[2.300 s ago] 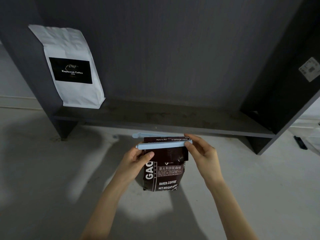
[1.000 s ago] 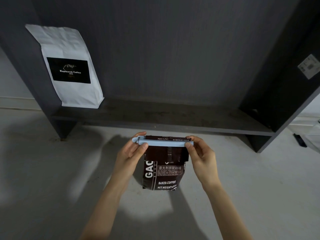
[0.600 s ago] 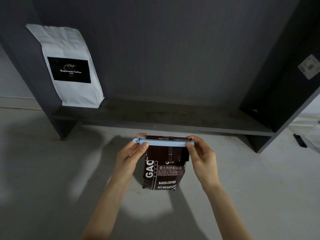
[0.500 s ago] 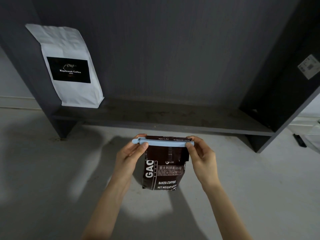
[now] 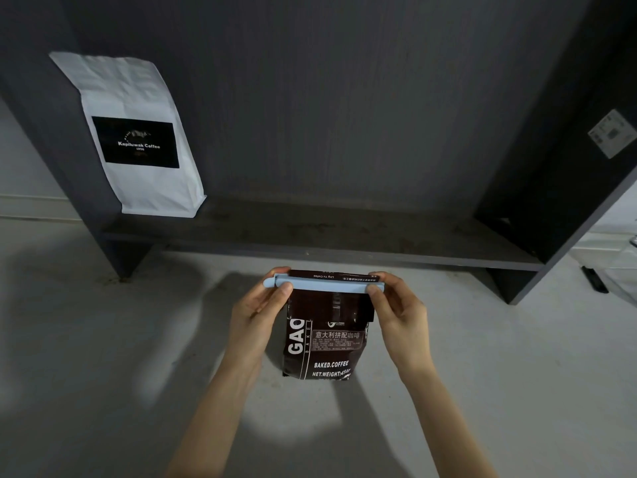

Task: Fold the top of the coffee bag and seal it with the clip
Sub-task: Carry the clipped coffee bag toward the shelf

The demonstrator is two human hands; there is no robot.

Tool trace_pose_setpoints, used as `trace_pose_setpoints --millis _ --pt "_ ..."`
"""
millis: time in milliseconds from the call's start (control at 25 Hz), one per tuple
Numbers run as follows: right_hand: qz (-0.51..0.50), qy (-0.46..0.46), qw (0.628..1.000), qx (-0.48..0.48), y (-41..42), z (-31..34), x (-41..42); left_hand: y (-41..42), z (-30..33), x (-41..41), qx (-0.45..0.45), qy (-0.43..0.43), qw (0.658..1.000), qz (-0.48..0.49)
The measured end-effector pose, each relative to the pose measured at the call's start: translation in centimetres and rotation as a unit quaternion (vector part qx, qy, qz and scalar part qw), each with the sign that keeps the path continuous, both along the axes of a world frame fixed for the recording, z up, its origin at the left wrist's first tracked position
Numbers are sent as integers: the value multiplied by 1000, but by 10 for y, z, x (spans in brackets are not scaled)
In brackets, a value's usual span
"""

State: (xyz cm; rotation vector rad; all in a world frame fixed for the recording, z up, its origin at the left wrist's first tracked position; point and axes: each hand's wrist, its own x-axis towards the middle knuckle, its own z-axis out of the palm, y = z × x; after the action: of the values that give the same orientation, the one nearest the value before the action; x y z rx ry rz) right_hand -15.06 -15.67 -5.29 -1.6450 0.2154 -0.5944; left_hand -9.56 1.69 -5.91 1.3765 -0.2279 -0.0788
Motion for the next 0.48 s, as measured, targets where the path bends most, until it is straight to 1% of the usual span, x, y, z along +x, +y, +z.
trace_pose_setpoints --millis 120,240,360,480 --pt "-1 4 1000 -7 0 -1 -1 0 1 1 16 -19 1000 -5" --pt "8 21 1000 -6 -1 -6 -3 1 -5 0 37 -28 998 -38" --pt "13 35 999 -33 -1 -13 -4 3 -16 1 79 -24 996 -42" --pt "9 64 997 -44 -2 -26 -5 6 -25 3 143 -27 986 -75"
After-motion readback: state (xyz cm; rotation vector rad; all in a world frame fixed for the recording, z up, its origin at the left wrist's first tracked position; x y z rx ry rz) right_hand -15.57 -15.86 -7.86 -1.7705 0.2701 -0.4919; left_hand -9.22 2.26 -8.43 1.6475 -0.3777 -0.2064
